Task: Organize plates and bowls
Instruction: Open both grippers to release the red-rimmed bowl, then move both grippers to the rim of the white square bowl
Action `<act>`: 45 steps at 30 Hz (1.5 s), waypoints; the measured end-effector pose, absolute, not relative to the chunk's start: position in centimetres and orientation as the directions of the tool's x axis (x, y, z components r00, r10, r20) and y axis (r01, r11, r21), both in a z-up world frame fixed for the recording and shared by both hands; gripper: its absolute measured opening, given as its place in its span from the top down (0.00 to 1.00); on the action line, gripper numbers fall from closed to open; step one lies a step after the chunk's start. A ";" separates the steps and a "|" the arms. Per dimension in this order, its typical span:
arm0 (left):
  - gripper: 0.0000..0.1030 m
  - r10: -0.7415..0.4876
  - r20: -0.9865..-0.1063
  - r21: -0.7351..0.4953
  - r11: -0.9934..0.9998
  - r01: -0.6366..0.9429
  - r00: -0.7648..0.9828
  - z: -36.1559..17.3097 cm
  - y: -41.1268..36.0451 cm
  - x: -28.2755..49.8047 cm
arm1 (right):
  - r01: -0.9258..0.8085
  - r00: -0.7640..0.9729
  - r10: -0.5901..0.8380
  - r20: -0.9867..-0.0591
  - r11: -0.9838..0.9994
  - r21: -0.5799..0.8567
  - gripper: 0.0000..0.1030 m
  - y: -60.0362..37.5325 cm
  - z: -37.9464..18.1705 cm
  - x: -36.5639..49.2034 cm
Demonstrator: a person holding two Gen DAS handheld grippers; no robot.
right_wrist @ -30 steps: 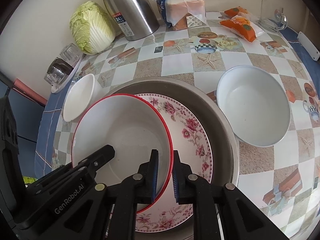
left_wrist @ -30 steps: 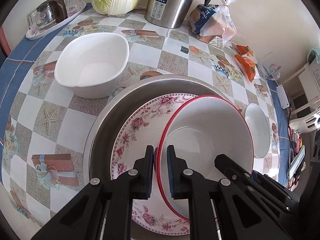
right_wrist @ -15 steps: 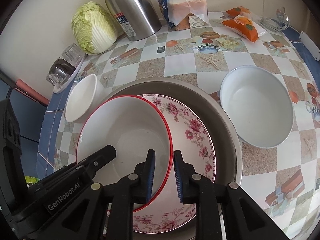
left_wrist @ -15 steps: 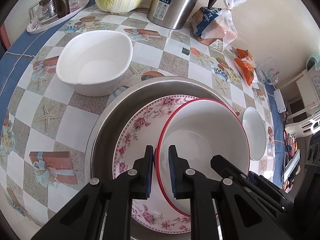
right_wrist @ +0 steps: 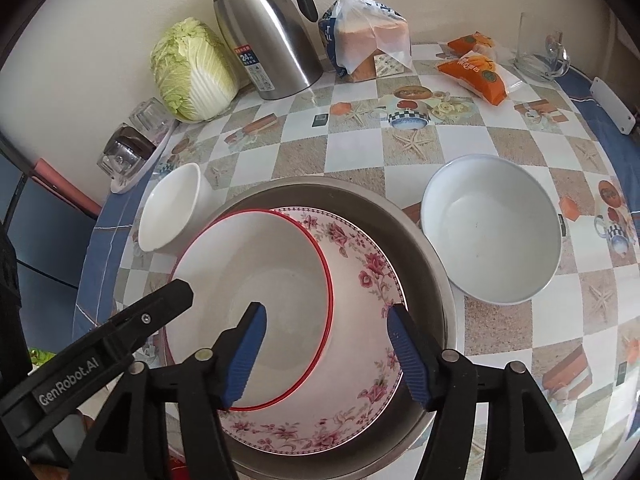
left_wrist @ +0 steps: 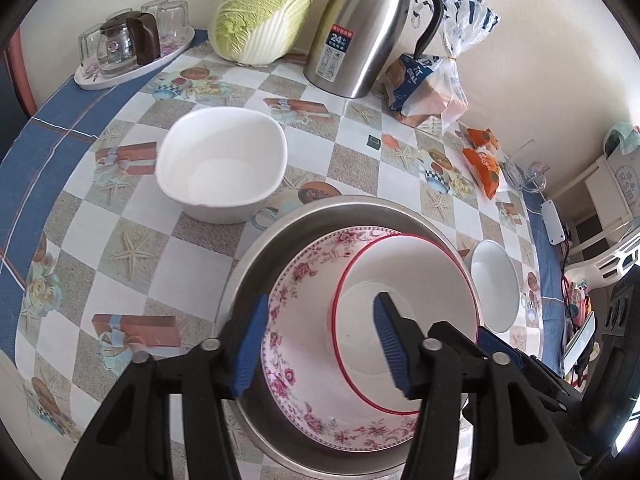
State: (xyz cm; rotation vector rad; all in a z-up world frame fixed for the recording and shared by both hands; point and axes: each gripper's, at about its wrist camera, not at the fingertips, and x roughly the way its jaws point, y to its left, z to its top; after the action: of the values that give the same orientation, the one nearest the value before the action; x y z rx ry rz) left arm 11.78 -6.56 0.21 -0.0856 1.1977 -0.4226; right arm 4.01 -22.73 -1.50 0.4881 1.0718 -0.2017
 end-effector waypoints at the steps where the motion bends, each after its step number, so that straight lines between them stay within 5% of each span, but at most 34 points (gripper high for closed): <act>1: 0.28 -0.359 -0.883 -0.283 0.921 0.268 0.303 0.3 -6.4 11.8 | 0.387 0.474 0.072 -0.877 0.878 0.281 0.31 -22.7 -1.4 4.0; 14: 0.14 -0.279 -0.883 -0.209 0.954 0.216 0.378 0.6 -4.7 12.2 | 0.375 0.484 0.044 -0.874 0.892 0.253 0.01 -22.5 -1.3 3.6; 22: 0.13 -0.242 -0.869 -0.179 0.967 0.181 0.432 0.9 -3.4 12.6 | 0.365 0.509 0.021 -0.861 0.900 0.237 0.00 -22.0 -1.2 3.5; 25: 0.03 -0.206 -0.868 -0.136 0.974 0.183 0.451 0.9 -3.2 12.8 | 0.362 0.524 0.007 -0.852 0.903 0.230 0.00 -21.8 -0.9 3.5; 45: 0.03 -0.160 -0.825 -0.161 0.986 0.046 0.542 -0.4 1.8 16.3 | 0.356 0.582 -0.058 -0.811 0.915 0.189 0.00 -18.6 0.6 4.7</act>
State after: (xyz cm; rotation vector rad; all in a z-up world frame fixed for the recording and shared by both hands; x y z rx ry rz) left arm 16.30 1.81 -0.36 -0.1249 0.9909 -0.1229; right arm 4.68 -18.58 0.57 0.3516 0.9225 -0.2475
